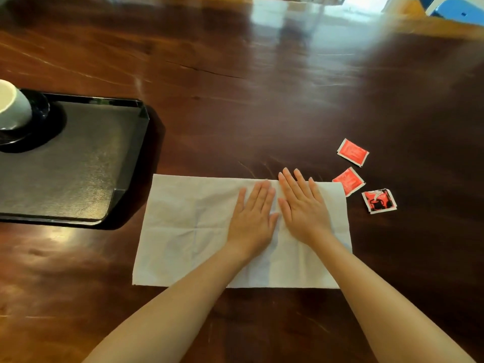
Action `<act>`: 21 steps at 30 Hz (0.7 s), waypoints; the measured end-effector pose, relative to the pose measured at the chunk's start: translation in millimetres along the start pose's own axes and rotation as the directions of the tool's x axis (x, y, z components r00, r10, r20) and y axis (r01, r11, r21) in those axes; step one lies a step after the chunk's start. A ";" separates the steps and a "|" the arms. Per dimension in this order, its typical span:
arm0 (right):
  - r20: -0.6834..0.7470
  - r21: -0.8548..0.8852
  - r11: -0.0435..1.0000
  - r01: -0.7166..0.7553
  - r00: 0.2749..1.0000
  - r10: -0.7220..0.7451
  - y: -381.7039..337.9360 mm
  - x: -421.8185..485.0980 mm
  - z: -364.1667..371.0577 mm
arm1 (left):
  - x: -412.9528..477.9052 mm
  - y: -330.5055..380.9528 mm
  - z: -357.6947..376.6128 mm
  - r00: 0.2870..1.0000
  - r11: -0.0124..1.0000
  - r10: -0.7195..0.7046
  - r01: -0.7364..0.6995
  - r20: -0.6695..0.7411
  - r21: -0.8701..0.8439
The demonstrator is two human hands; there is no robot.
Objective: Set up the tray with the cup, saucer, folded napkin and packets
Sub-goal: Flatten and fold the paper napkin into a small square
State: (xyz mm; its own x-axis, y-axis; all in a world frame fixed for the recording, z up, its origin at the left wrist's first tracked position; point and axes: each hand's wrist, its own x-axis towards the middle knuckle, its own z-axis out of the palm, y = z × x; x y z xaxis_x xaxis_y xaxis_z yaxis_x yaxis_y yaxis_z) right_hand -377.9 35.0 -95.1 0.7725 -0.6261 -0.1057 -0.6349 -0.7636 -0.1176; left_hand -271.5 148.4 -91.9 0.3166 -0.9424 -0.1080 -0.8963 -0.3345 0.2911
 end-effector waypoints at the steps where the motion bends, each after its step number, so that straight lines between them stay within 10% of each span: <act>1: -0.002 -0.001 1.000 0.004 1.000 -0.004 0.3 0.6 -0.4 | 6.2 -7.9 0.1 1.000 0.999 0.015 -0.015 -0.008 0.033; 21: 0.010 0.137 0.937 -0.321 0.946 0.323 -25.8 14.0 -12.6 | -46.5 -150.8 -36.1 0.952 0.945 -0.286 0.300 -0.111 0.131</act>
State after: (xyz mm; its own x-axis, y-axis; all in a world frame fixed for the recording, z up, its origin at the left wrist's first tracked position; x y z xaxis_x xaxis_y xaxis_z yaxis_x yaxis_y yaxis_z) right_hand -350.6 44.0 -81.1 0.5261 -0.8375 -0.1476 -0.8439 -0.4928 -0.2120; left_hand -139.9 242.4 -96.5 0.5925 -0.8015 -0.0803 -0.7929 -0.5979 0.1177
